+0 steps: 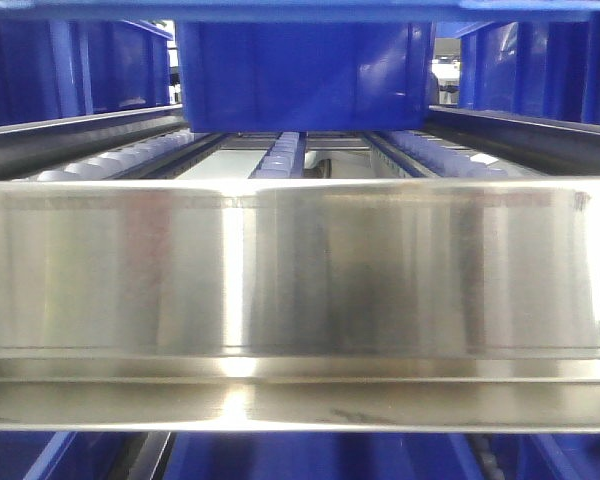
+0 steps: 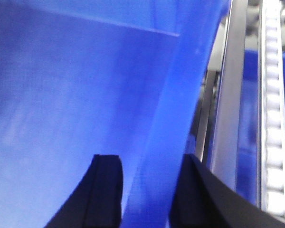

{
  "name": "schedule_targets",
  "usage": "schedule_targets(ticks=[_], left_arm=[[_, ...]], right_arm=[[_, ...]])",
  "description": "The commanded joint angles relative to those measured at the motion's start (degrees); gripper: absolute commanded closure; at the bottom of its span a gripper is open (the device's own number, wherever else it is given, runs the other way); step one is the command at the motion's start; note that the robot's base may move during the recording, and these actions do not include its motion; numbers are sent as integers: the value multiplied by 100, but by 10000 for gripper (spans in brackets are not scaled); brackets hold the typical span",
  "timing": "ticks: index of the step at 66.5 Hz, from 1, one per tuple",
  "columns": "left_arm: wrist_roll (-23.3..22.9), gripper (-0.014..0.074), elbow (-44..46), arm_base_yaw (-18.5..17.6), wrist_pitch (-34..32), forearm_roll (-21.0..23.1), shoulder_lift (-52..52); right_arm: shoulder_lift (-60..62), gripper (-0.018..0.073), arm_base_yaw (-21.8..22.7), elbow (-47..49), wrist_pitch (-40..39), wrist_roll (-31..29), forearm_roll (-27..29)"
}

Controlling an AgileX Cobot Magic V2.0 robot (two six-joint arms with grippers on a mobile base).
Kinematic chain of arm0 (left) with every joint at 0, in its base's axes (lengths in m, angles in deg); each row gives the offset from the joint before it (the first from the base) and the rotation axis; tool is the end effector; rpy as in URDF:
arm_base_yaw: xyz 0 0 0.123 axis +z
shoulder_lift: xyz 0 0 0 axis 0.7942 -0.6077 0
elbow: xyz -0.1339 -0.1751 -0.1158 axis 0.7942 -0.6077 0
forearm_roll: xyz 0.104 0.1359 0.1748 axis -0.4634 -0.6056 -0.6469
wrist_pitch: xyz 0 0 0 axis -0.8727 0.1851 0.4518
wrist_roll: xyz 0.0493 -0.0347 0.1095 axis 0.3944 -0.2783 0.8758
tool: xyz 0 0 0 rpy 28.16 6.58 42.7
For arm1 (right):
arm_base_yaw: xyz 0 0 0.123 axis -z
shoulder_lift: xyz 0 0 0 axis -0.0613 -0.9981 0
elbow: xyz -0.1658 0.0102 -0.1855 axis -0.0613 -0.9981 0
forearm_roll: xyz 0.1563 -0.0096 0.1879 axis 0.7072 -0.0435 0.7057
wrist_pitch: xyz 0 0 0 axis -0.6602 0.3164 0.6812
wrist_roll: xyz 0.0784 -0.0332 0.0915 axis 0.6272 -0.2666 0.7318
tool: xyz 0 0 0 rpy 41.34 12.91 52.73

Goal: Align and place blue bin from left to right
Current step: 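Lift the blue bin with both grippers and pull it off the shelf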

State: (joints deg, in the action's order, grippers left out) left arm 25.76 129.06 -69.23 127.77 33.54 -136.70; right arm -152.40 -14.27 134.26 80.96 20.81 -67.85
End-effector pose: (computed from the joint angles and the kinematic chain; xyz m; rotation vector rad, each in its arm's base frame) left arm 0.3548 -0.1001 0.4276 0.1521 2.2789 -0.1702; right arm 0.3545 0.0800 0.4135 -0.1480 2.2811 0.2659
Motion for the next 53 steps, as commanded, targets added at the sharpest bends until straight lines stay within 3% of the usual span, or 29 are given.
schedule_targets(ticks=[1,53], left_arm=[[38,708,-80,-38,-331,279,83],[38,708,-193,-38,-331,196,83]], right_arm=[[-42,629,35,67,-446,56,-178],[-123,629,35,67,-350,56,-178]])
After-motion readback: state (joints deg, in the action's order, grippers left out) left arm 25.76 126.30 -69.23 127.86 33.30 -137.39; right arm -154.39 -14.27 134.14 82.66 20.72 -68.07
